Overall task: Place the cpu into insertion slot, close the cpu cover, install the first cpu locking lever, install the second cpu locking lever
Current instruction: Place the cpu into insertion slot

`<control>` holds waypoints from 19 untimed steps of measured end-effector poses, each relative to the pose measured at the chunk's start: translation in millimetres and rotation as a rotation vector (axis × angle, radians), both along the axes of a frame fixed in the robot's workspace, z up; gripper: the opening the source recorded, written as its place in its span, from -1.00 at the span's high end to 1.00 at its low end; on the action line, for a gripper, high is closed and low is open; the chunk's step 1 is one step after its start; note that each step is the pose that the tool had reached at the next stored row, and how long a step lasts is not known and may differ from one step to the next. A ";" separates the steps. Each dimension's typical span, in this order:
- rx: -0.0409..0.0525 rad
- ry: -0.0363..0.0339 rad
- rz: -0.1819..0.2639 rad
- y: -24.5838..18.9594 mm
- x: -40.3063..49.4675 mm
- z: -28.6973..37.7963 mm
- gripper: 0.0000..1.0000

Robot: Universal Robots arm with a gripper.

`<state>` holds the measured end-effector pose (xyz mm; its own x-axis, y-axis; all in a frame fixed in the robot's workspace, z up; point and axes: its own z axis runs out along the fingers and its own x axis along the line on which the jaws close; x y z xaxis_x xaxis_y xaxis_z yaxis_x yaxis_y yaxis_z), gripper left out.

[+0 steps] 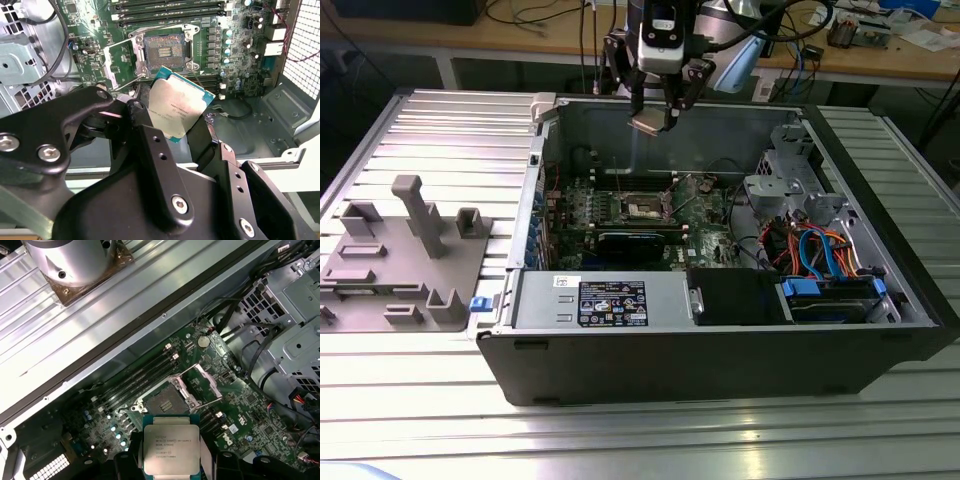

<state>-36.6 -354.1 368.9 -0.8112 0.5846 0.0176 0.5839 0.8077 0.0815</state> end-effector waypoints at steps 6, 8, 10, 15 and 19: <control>-0.0001 0.0000 -0.076 0.2 0.0 -0.3 -0.08; -0.0007 0.0000 -0.109 0.2 0.0 -0.7 -0.08; -0.0013 0.0001 -0.122 0.2 0.0 -1.0 -0.08; -0.0026 0.0058 -0.124 0.3 0.0 -3.7 -0.08; -0.0296 0.0047 -0.135 0.8 0.1 -7.0 -0.08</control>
